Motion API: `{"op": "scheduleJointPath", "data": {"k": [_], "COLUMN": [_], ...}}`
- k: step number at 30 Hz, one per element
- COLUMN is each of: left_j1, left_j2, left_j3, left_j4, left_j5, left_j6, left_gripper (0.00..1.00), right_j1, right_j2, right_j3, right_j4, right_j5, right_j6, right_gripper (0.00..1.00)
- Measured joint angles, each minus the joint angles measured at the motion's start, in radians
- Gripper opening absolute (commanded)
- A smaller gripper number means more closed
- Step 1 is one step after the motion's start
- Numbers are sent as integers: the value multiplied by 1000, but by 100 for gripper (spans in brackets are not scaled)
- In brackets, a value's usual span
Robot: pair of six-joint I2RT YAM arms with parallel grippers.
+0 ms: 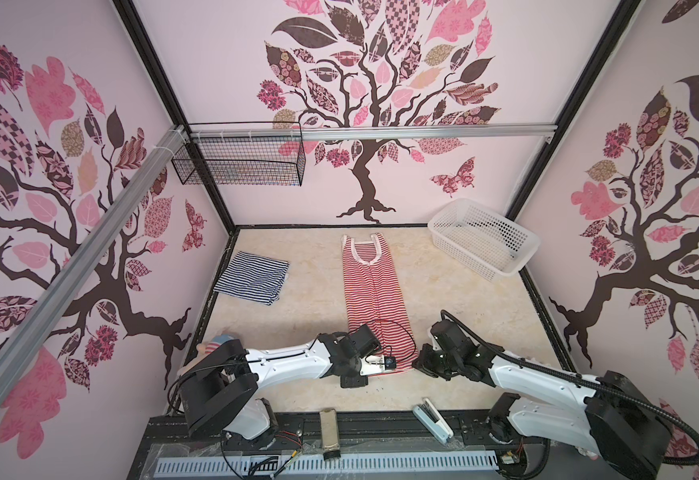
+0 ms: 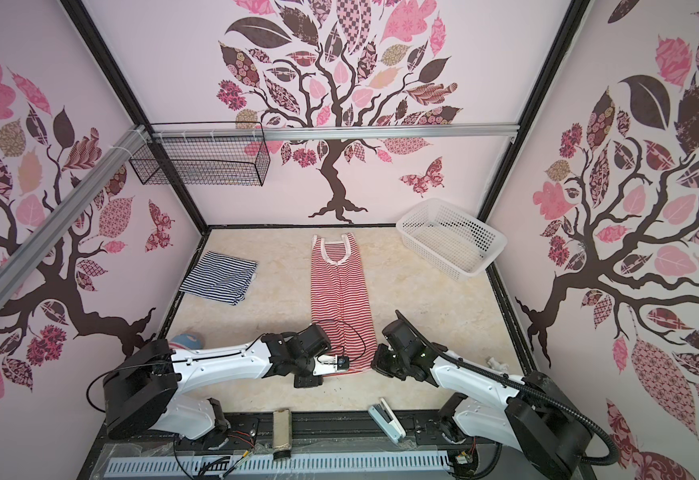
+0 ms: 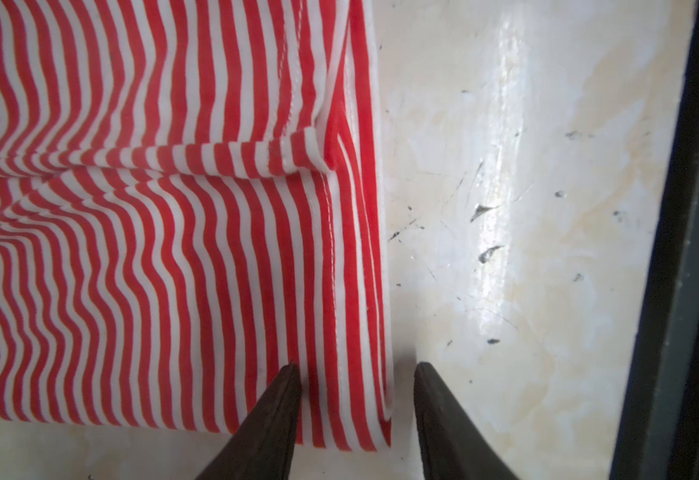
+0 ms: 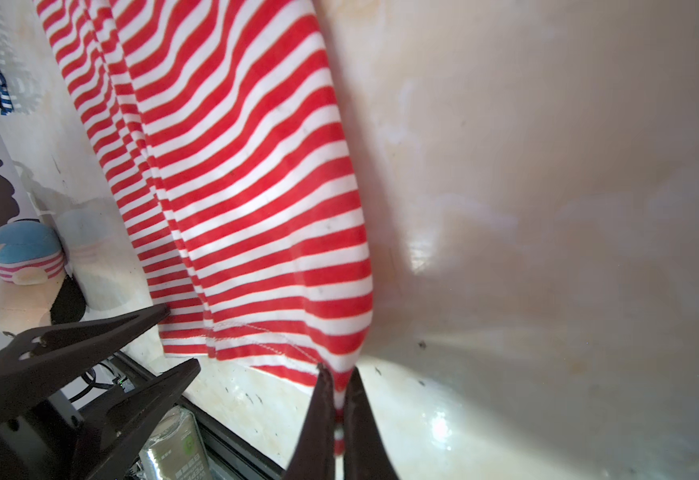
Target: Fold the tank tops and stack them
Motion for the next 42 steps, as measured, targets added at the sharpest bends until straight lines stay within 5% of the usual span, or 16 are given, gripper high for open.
{"op": "scheduleJointPath", "data": {"k": [9,26,34,42], "left_j1": [0,0,1,0], "left_j2": [1,74,74,63], "left_j3": [0,47,65,121], "left_j4": [-24,-40,-92,-191], "left_j5": [8,41,70,163], "left_j6": [5,21,18,20], "left_gripper": [59,30,0,0], "right_j1": [0,0,0,0], "right_j2": [3,-5,-25,-101], "right_j3": [8,41,42,53], "right_j4": [2,-37,-48,-103], "right_j5": [3,21,24,25], "right_j6": [-2,-3,-5,-16], "right_gripper": [0,0,0,0]}}
